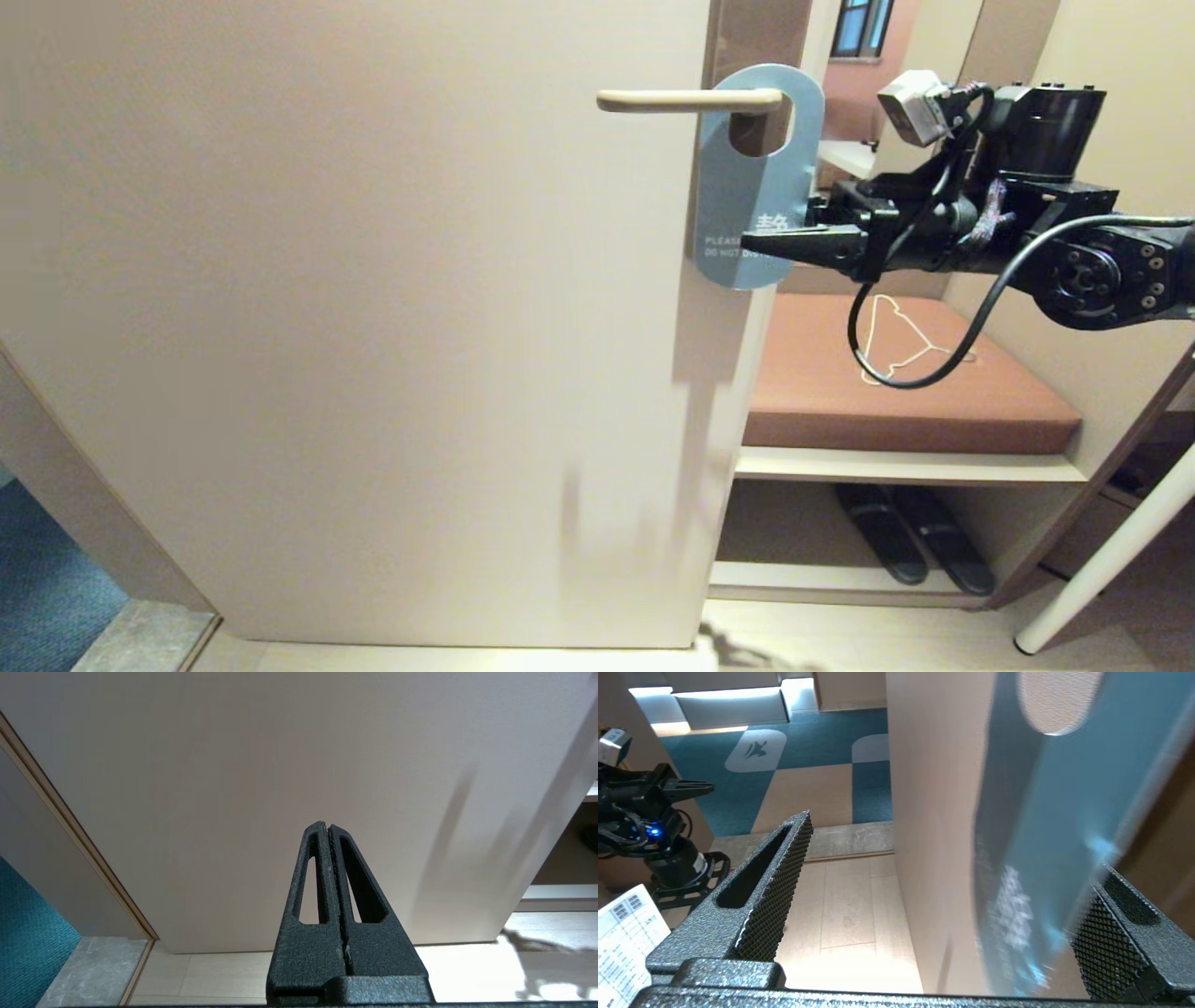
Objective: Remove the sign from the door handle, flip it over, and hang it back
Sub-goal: Take down the sign
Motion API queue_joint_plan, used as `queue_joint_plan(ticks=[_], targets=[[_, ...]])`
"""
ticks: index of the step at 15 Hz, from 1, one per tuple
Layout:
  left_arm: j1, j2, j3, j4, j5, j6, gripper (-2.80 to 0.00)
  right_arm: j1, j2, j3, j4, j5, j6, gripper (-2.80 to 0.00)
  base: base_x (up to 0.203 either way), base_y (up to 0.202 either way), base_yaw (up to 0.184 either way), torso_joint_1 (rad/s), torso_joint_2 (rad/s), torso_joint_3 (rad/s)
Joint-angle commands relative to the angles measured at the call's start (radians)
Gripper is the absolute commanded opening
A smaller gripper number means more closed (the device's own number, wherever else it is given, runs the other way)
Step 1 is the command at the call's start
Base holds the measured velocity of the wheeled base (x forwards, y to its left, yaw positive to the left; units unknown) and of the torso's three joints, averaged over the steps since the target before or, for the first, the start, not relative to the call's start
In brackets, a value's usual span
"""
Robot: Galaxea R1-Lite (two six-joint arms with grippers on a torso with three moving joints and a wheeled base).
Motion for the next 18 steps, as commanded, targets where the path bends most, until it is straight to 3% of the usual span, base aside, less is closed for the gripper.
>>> queue_joint_plan(ticks=[1,18], targets=[[0.001,0.001,0.000,0.000,0.000,0.001,-2.80,0.013,0.002,0.000,-0.003,0.007,0.000,0.00,0.000,0.000,0.000,0.000,0.00,0.000],[0.001,0.001,0.000,0.000,0.000,0.001,-2.80,0.010,0.033,-0.015,-0.004,0.029,0.001,0.00,0.000,0.000,0.000,0.000,0.00,0.000]])
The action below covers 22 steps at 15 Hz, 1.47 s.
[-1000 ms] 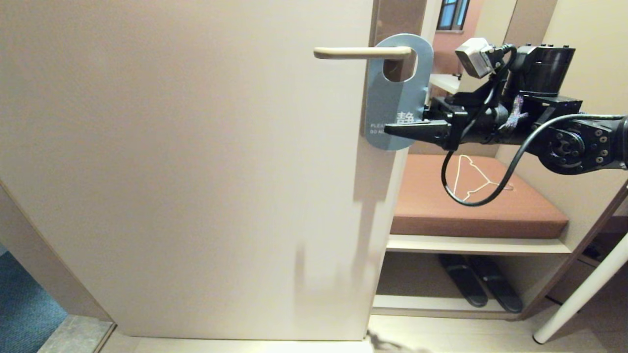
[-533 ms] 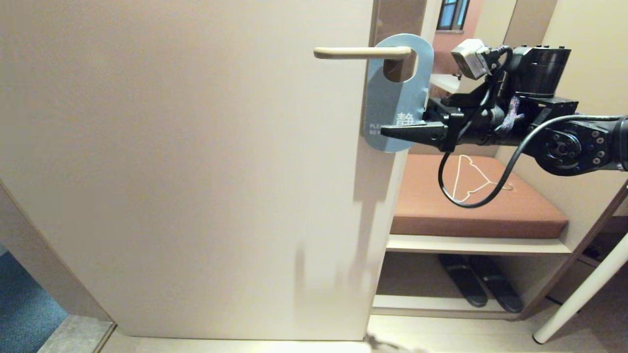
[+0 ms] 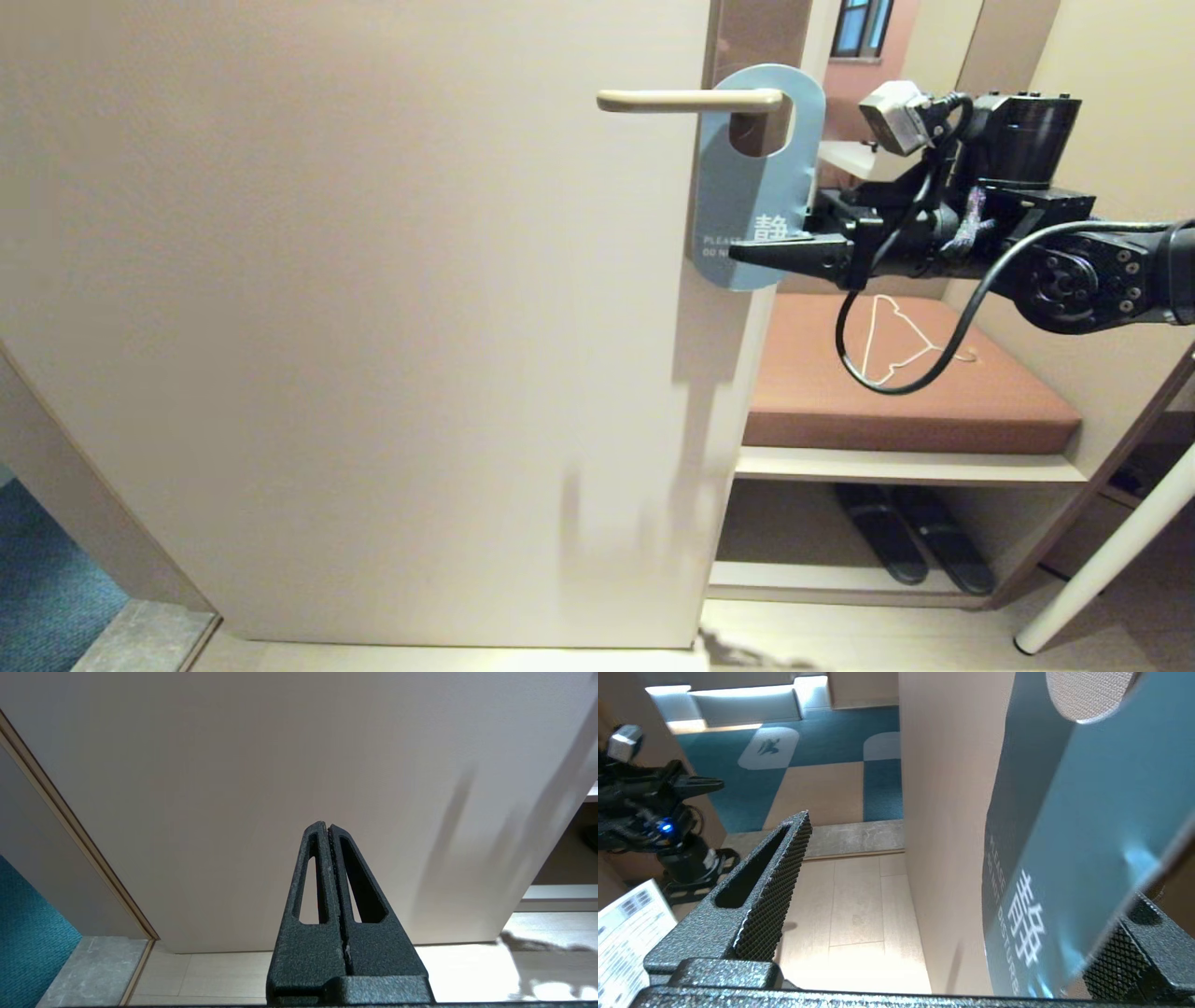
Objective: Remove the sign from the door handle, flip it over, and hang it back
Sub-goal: Take down the sign
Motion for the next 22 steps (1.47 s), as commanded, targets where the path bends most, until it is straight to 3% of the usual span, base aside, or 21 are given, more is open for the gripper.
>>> queue_joint_plan(ticks=[1,9,11,22], targets=[[-0.001,0.001,0.000,0.000,0.000,0.000,-2.80,-0.011,0.015,-0.013,-0.003,0.031,0.001,0.00,0.000,0.000,0.000,0.000,0.00,0.000],[0.000,0.001,0.000,0.000,0.000,0.000,-2.80,-0.014,0.015,-0.032,-0.004,0.115,0.071,0.00,0.000,0.000,0.000,0.000,0.00,0.000],[0.000,0.001,0.000,0.000,0.000,0.000,-2.80,-0.014,0.007,-0.032,-0.004,0.178,0.100,0.00,0.000,0.000,0.000,0.000,0.00,0.000],[-0.001,0.001,0.000,0.000,0.000,0.000,-2.80,-0.027,0.042,-0.028,-0.061,0.175,0.073,0.00,0.000,0.000,0.000,0.000,0.00,0.000]])
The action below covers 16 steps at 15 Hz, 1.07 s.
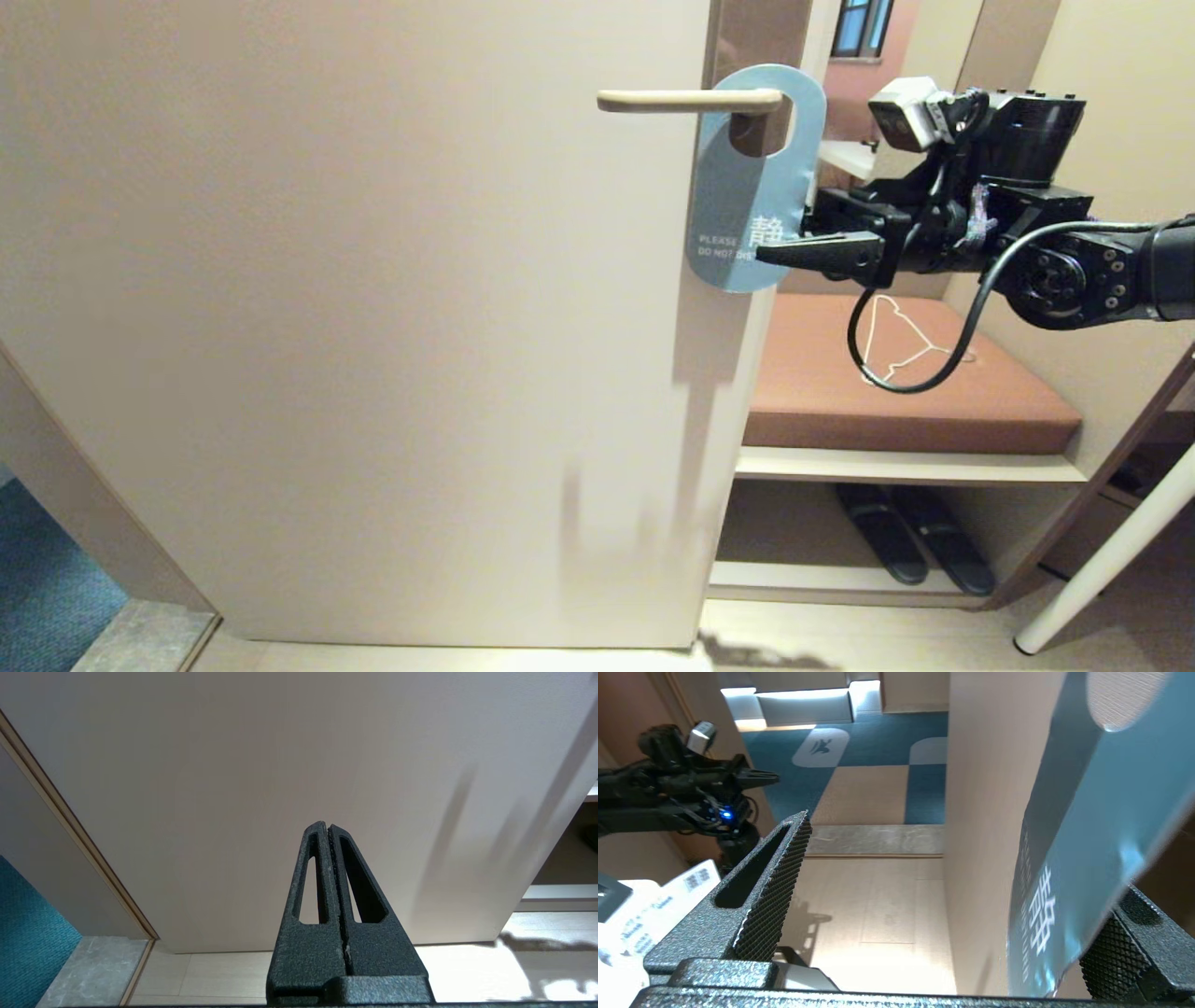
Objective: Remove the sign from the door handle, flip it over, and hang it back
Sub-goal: Take down the sign
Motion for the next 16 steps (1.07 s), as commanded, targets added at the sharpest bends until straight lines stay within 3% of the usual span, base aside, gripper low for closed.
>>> queue_joint_plan(ticks=[1,7,8,16], targets=[[0.000,0.001,0.000,0.000,0.000,0.000,-2.80,-0.005,0.011,0.002,-0.005,0.006,0.000,0.00,0.000,0.000,0.000,0.000,0.00,0.000],[-0.001,0.001,0.000,0.000,0.000,0.000,-2.80,-0.019,0.019,0.005,-0.007,0.005,-0.002,0.00,0.000,0.000,0.000,0.000,0.00,0.000],[-0.001,0.001,0.000,0.000,0.000,0.000,-2.80,-0.019,0.019,0.005,-0.007,0.005,-0.003,-2.80,0.000,0.000,0.000,0.000,0.00,0.000],[-0.001,0.001,0.000,0.000,0.000,0.000,-2.80,-0.030,0.019,0.006,-0.045,-0.046,-0.004,-2.80,0.000,0.000,0.000,0.000,0.00,0.000]])
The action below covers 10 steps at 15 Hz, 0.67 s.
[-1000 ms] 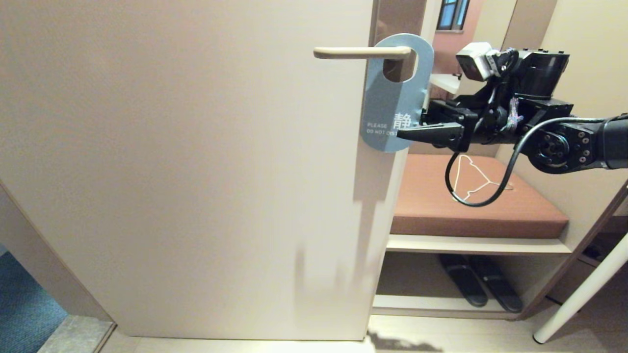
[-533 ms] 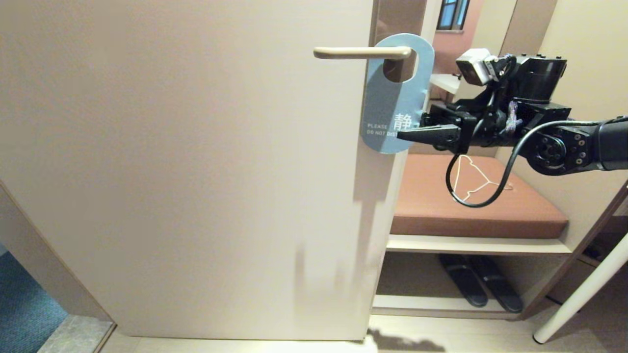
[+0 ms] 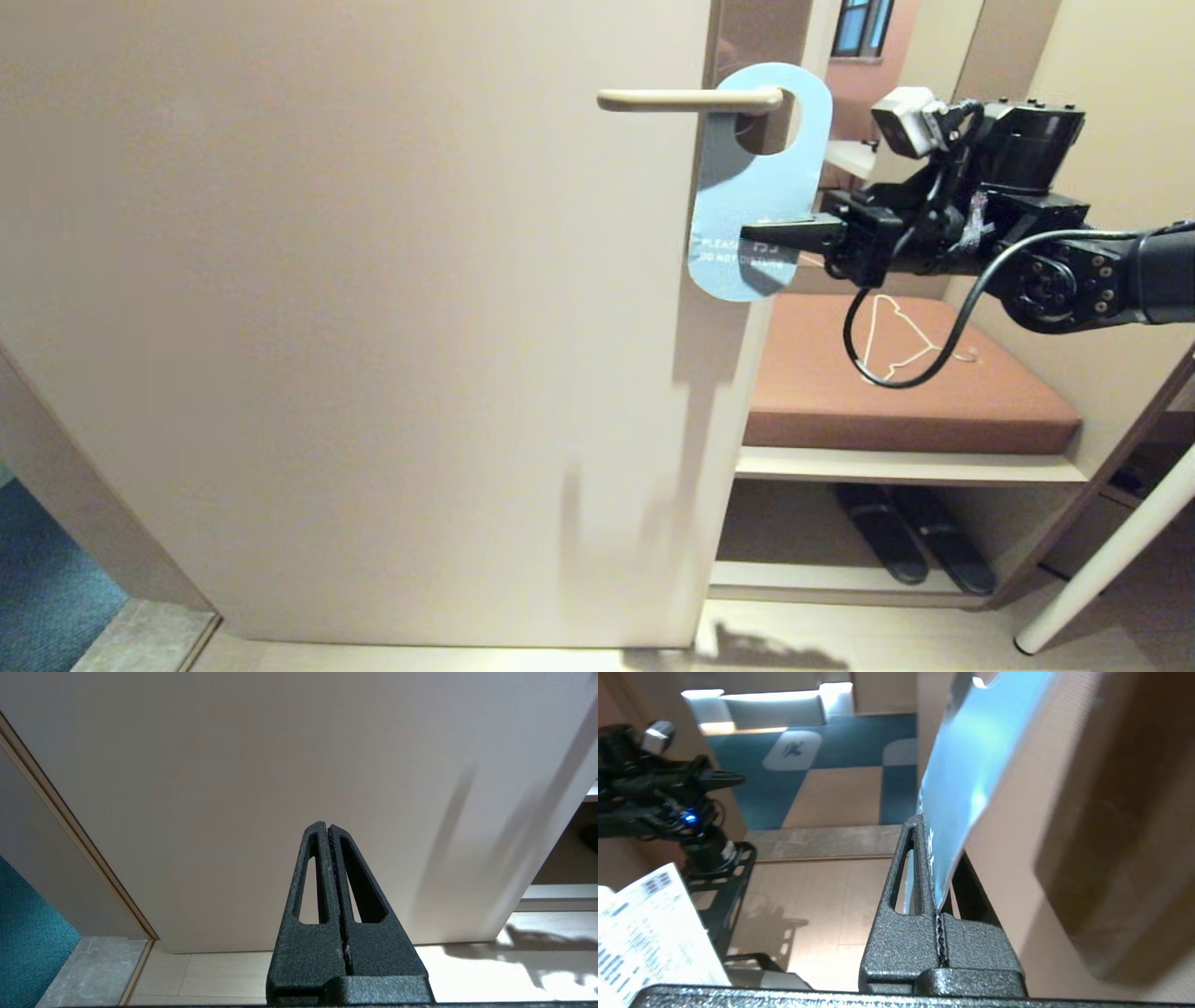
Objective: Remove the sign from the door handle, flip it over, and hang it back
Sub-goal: Take down the sign
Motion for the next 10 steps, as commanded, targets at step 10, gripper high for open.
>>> queue_joint_plan(ticks=[10], targets=[[0.000,0.001,0.000,0.000,0.001,0.000,-2.80,-0.011,-0.025,0.020,-0.004,-0.114,-0.017,-2.80,0.000,0.000,0.000,0.000,0.00,0.000]])
